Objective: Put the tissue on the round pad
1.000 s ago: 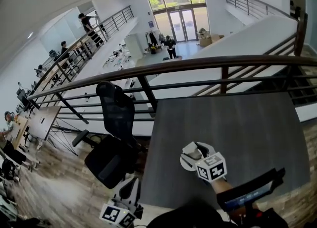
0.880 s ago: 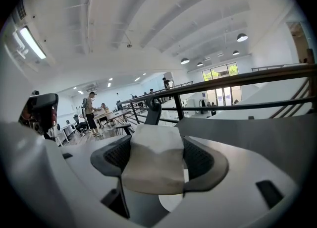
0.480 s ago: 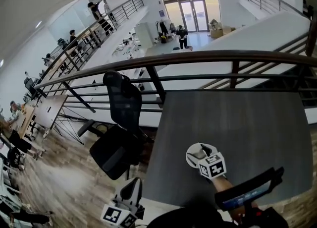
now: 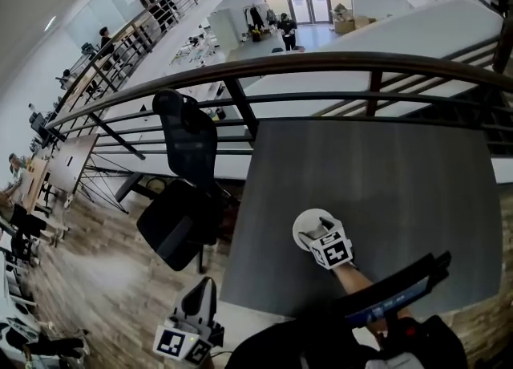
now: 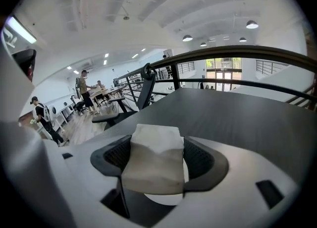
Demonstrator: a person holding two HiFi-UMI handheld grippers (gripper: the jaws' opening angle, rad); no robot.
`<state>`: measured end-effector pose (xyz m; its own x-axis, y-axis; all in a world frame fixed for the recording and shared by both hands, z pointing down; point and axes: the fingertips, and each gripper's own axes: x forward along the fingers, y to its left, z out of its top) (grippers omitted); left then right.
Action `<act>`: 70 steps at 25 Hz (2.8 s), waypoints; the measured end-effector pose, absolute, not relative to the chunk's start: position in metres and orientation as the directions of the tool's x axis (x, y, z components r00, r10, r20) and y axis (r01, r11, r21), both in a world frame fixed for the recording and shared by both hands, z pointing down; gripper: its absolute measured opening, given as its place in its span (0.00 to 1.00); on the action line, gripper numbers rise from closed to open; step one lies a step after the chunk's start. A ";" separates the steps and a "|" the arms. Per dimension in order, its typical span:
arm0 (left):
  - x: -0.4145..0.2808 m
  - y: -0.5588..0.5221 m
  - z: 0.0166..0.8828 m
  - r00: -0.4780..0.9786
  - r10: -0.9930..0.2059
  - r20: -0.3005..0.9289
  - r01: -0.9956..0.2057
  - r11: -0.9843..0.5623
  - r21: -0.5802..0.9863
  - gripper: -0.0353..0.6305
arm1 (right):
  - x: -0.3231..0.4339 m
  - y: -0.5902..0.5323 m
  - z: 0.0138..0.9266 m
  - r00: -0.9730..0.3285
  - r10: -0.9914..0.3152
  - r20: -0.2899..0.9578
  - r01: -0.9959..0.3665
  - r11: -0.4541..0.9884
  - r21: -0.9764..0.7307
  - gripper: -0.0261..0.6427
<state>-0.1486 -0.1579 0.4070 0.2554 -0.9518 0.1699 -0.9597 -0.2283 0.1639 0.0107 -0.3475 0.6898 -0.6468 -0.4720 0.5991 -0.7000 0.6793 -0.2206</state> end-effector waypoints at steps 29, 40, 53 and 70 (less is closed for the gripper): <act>-0.164 -0.157 0.430 0.168 -0.949 0.268 -0.980 -0.131 0.152 0.06 | 0.007 -0.355 0.785 -0.517 -0.402 0.756 -0.671 0.738 -0.067 0.53; -0.171 -0.146 0.440 0.155 -0.947 0.282 -0.983 -0.121 0.135 0.06 | 0.004 -0.350 0.793 -0.514 -0.357 0.780 -0.646 0.759 -0.078 0.54; -0.158 -0.155 0.422 0.206 -0.956 0.207 -0.969 -0.170 0.177 0.06 | -0.002 -0.358 0.744 -0.569 -0.453 0.686 -0.648 0.761 -0.035 0.54; -0.133 -0.174 0.420 0.327 -0.933 0.153 -0.937 -0.299 0.182 0.06 | -0.007 -0.358 0.582 -0.704 -0.611 0.362 -0.668 0.743 -0.046 0.14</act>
